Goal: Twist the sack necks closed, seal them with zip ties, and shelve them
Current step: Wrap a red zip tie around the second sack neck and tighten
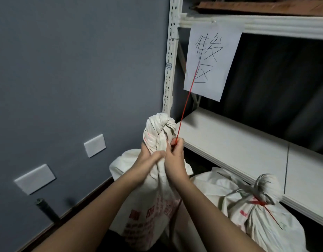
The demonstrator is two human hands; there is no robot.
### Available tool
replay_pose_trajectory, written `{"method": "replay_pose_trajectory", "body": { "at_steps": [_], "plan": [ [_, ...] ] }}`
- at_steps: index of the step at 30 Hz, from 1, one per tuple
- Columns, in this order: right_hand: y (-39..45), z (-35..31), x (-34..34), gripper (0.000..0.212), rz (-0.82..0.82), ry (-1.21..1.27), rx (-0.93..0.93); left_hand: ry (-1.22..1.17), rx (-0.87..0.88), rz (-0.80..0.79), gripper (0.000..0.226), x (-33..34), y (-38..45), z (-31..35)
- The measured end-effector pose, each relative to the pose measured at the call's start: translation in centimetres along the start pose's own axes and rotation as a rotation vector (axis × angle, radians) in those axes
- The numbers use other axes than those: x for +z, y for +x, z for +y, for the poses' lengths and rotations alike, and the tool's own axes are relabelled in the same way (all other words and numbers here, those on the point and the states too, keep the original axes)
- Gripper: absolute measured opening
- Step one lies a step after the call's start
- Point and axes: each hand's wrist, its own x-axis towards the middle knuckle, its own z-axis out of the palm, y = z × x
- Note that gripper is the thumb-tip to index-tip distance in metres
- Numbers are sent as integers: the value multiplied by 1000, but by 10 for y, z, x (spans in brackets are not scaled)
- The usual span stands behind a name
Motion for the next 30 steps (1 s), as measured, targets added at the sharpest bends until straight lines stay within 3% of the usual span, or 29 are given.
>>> {"method": "replay_pose_trajectory", "body": {
  "at_steps": [4,7,10,15,18,20,22,24,27,30],
  "plan": [
    [-6,-1,-11,28,-204,2,80,222,80,53,97,-1,-2,-5],
    [-6,-1,-25,29,-300,-28,-13,200,132,95,79,0,-1,-5],
    [0,-3,-31,23,-338,2,73,158,153,149,59,1,0,-2],
    [11,-6,-21,26,-160,137,199,194,119,294,37,4,1,-1],
    [24,10,-33,25,-61,-118,134,234,85,368,29,1,3,-2],
    [30,11,-41,26,-128,-460,22,221,70,391,25,-3,3,-3],
    [32,0,-44,25,-273,-502,2,231,73,358,31,-2,0,-2],
    [33,-17,-46,33,-395,-441,17,407,113,362,46,0,-1,-4],
    [36,-27,-54,36,-591,-411,54,864,261,472,57,-4,-2,-6],
    [35,-30,-59,30,-687,-437,59,1049,380,437,69,-9,-2,-5]
  ]
}}
